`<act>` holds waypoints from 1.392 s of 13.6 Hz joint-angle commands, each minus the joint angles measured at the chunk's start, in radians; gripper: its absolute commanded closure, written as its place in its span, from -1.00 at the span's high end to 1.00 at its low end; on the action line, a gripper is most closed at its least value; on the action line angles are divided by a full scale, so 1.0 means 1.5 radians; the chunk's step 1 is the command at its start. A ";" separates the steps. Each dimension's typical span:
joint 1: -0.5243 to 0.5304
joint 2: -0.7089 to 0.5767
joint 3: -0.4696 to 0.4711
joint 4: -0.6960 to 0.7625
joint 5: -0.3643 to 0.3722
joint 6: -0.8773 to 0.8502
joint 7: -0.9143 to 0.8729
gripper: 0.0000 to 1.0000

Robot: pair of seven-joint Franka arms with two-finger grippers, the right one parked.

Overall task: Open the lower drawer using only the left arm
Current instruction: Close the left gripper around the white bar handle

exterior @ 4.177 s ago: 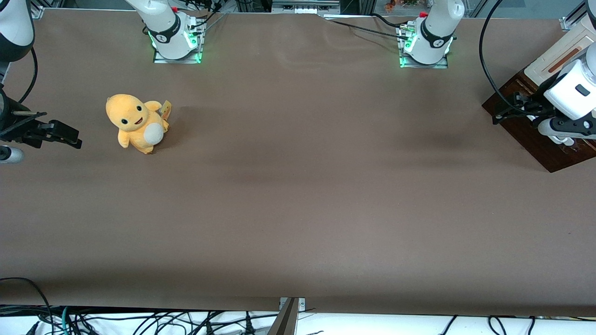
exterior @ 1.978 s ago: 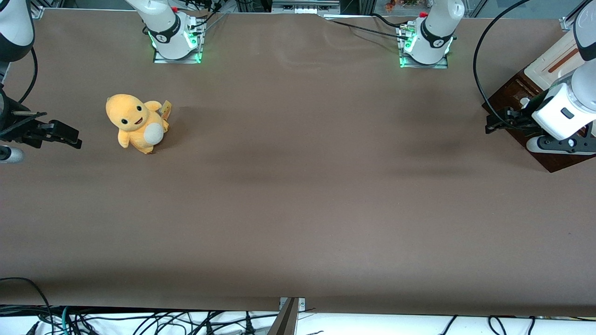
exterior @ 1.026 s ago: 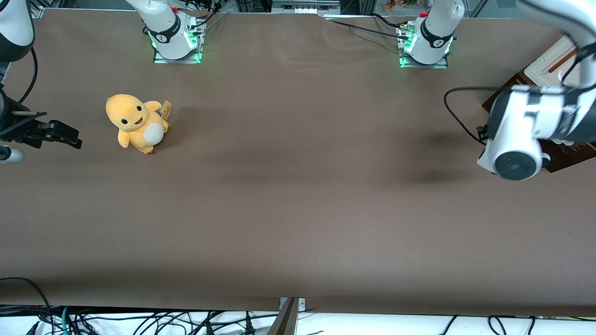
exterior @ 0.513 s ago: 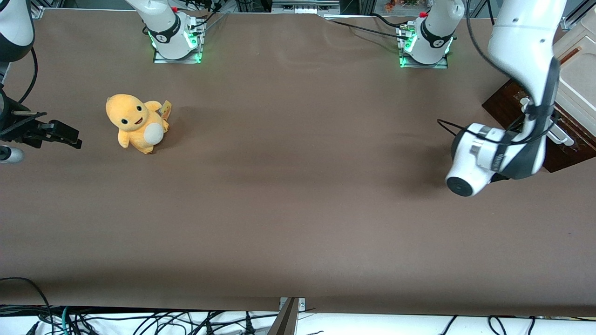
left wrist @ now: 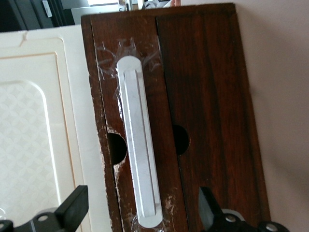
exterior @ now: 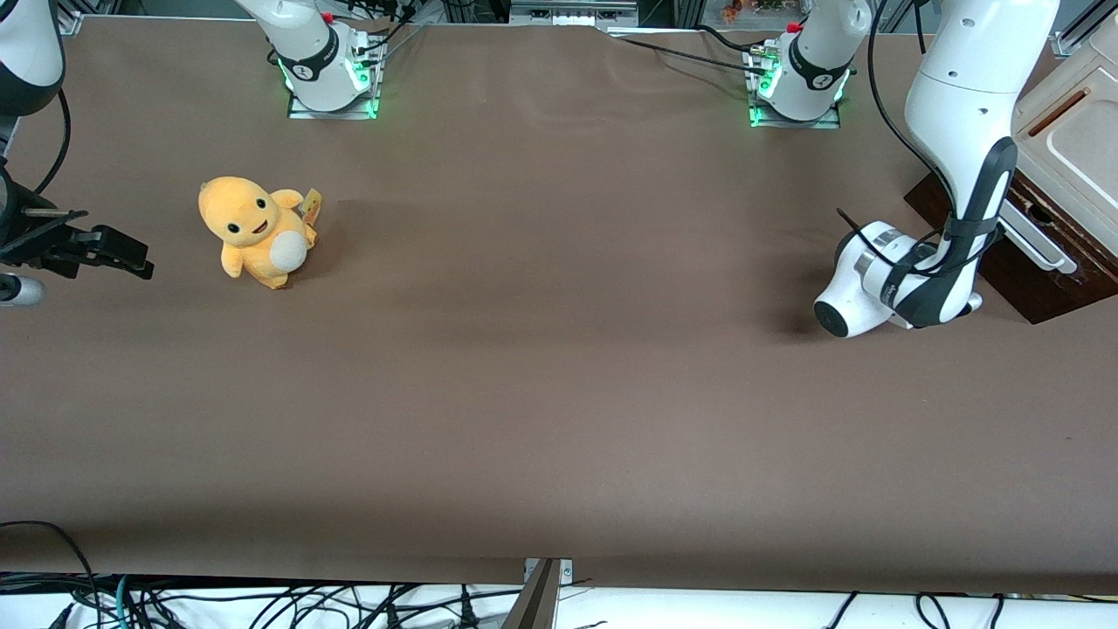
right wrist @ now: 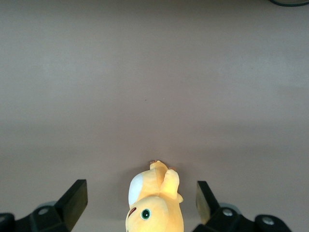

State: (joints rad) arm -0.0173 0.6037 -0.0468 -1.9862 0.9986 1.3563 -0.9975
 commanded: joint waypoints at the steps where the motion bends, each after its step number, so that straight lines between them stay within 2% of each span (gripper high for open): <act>1: 0.019 -0.023 -0.002 -0.018 0.021 0.008 -0.010 0.96; 5: 0.050 -0.020 0.002 -0.015 0.060 0.002 -0.032 0.94; 10: 0.058 -0.019 0.003 -0.011 0.061 0.003 -0.034 0.38; 12: 0.058 -0.014 0.003 -0.011 0.062 0.003 -0.034 0.08; 15: 0.062 0.002 0.003 -0.011 0.083 0.006 -0.064 0.05; 19: 0.072 0.010 0.002 -0.011 0.085 0.010 -0.079 0.05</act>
State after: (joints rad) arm 0.0790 0.6216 -0.0378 -1.9927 1.0933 1.3590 -1.0992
